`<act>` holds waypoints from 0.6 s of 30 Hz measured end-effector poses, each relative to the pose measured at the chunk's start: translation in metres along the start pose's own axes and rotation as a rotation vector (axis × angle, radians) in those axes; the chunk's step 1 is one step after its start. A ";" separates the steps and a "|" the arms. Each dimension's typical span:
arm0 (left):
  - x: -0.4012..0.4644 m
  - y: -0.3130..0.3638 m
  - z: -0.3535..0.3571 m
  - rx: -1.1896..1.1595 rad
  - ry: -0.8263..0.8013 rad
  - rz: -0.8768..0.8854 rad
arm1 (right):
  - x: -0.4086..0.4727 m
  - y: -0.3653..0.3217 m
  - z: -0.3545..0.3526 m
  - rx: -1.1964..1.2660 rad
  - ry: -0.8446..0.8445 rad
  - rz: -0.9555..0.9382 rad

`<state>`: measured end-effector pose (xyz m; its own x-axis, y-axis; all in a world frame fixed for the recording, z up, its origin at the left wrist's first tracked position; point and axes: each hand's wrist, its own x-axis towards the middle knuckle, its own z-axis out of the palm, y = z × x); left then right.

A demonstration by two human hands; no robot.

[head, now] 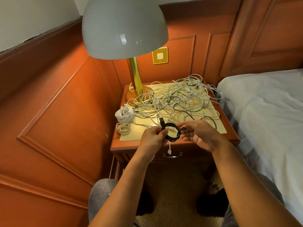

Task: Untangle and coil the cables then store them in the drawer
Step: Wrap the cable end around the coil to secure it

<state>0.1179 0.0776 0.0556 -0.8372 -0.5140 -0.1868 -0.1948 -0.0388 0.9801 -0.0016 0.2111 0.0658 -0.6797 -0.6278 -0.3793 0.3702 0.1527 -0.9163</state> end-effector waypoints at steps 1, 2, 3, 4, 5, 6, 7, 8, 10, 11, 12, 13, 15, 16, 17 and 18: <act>0.000 0.000 0.000 0.012 -0.002 0.004 | 0.000 -0.001 -0.002 0.004 -0.042 0.018; 0.000 0.000 0.001 0.030 -0.006 0.006 | 0.000 -0.002 -0.003 0.007 -0.070 0.032; 0.000 -0.001 0.001 0.053 -0.011 0.008 | 0.001 -0.002 -0.004 0.006 -0.085 0.042; 0.000 -0.002 0.002 0.078 -0.018 0.010 | 0.002 -0.002 -0.004 -0.001 -0.090 0.048; 0.000 -0.003 0.002 0.097 -0.028 0.012 | 0.003 -0.001 -0.005 -0.016 -0.093 0.052; 0.000 -0.004 0.003 0.109 -0.036 0.010 | 0.004 -0.002 -0.005 -0.036 -0.101 0.057; 0.000 -0.006 0.004 0.117 -0.039 0.004 | 0.004 -0.002 -0.006 -0.057 -0.113 0.062; 0.000 -0.007 0.005 0.124 -0.038 -0.002 | 0.005 -0.001 -0.008 -0.072 -0.129 0.068; 0.001 -0.010 0.005 0.137 -0.028 -0.007 | 0.007 0.001 -0.010 -0.089 -0.161 0.069; 0.001 -0.011 0.005 0.140 -0.022 -0.008 | 0.008 0.002 -0.011 -0.094 -0.172 0.068; 0.002 -0.012 0.005 0.140 -0.015 -0.010 | 0.009 0.003 -0.012 -0.092 -0.180 0.069; 0.002 -0.012 0.004 0.140 -0.008 -0.012 | 0.010 0.005 -0.012 -0.079 -0.191 0.075; 0.004 -0.011 0.004 0.145 0.004 -0.019 | 0.012 0.011 -0.013 -0.009 -0.220 0.098; 0.004 -0.012 0.003 0.151 0.005 -0.024 | 0.013 0.013 -0.013 0.040 -0.237 0.111; 0.004 -0.012 0.003 0.161 0.006 -0.028 | 0.012 0.016 -0.012 0.094 -0.248 0.123; 0.005 -0.013 0.003 0.178 0.007 -0.031 | 0.011 0.019 -0.010 0.143 -0.247 0.130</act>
<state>0.1150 0.0781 0.0416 -0.8262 -0.5207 -0.2152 -0.3080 0.0975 0.9464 -0.0086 0.2143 0.0432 -0.4528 -0.7795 -0.4329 0.5409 0.1459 -0.8283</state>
